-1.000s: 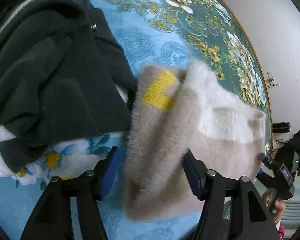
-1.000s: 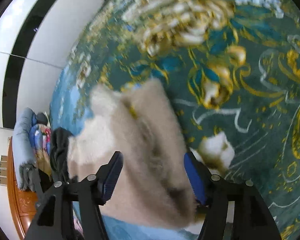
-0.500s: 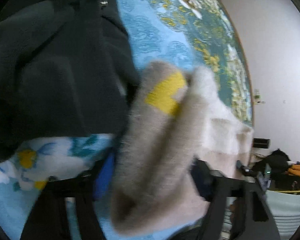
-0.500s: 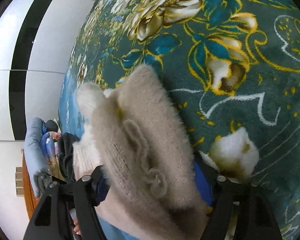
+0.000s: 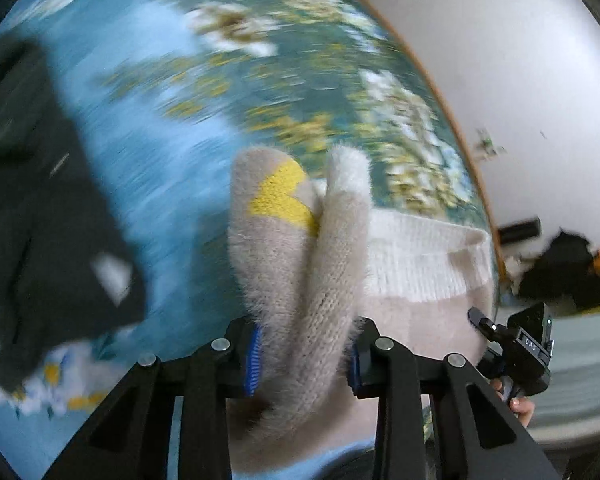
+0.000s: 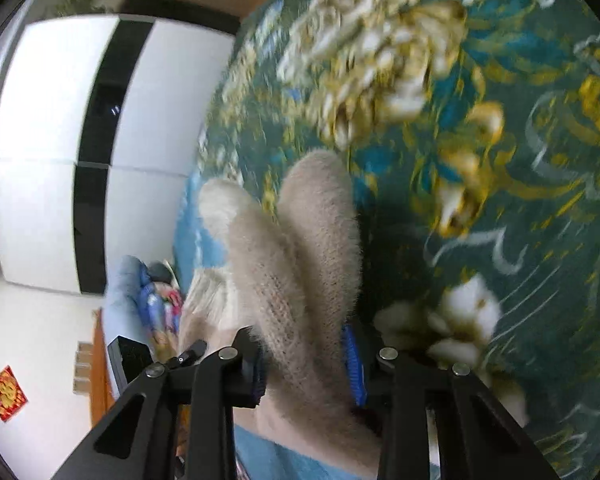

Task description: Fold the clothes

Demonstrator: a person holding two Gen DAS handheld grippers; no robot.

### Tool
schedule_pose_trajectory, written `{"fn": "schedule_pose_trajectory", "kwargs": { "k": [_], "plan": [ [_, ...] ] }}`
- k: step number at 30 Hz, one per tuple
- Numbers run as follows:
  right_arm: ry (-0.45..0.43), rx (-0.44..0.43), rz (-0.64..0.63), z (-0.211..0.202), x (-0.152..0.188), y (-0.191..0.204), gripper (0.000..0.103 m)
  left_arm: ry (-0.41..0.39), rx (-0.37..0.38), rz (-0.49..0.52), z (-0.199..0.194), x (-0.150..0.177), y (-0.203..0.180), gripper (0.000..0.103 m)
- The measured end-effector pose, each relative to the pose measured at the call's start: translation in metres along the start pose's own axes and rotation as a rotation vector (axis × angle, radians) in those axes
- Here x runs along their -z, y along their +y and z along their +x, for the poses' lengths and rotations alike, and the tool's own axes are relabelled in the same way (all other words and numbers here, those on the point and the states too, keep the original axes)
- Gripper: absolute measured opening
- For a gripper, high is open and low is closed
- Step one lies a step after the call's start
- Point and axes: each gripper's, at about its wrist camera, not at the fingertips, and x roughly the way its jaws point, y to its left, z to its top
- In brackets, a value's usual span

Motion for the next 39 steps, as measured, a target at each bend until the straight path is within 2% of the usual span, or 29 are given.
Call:
{"fn": "schedule_pose_trajectory", "kwargs": {
  "k": [6, 11, 14, 17, 20, 24, 29, 32, 34, 35, 36, 38, 39],
  "plan": [
    [-0.173, 0.031, 0.032, -0.066, -0.051, -0.030, 0.033, 0.054, 0.003, 0.244, 0.061, -0.073, -0.117, 0.034],
    [-0.306, 0.070, 0.075, -0.105, -0.092, -0.055, 0.033, 0.093, -0.023, 0.461, 0.133, -0.134, -0.259, 0.034],
    [-0.378, 0.097, 0.105, -0.127, -0.116, -0.073, 0.033, 0.112, -0.037, 0.547, 0.172, -0.152, -0.326, 0.034],
    [-0.460, 0.129, 0.145, -0.147, -0.130, -0.091, 0.033, 0.123, -0.063, 0.616, 0.209, -0.166, -0.375, 0.034],
    [-0.506, 0.155, 0.202, -0.155, -0.135, -0.112, 0.033, 0.146, -0.104, 0.645, 0.243, -0.174, -0.395, 0.034],
    [-0.462, 0.174, 0.277, -0.148, -0.124, -0.146, 0.033, 0.173, -0.189, 0.637, 0.282, -0.180, -0.395, 0.035],
    [-0.463, 0.192, 0.259, -0.160, -0.118, -0.148, 0.039, 0.193, -0.142, 0.541, 0.284, -0.188, -0.368, 0.039],
    [-0.503, 0.241, 0.174, -0.181, -0.121, -0.129, 0.039, 0.163, -0.133, 0.528, 0.268, -0.191, -0.359, 0.039],
    [-0.538, 0.292, 0.079, -0.195, -0.124, -0.106, 0.039, 0.072, -0.142, 0.544, 0.245, -0.194, -0.361, 0.039],
    [-0.542, 0.300, 0.043, -0.196, -0.125, -0.097, 0.039, 0.017, -0.145, 0.552, 0.232, -0.194, -0.363, 0.038],
    [-0.524, 0.296, 0.008, -0.191, -0.129, -0.088, 0.039, -0.003, -0.124, 0.555, 0.224, -0.193, -0.365, 0.038],
    [-0.487, 0.287, -0.061, -0.181, -0.136, -0.071, 0.039, 0.031, -0.050, 0.582, 0.219, -0.185, -0.376, 0.038],
    [-0.467, 0.285, -0.091, -0.176, -0.139, -0.064, 0.039, 0.060, -0.040, 0.613, 0.222, -0.177, -0.382, 0.038]
  ]
}}
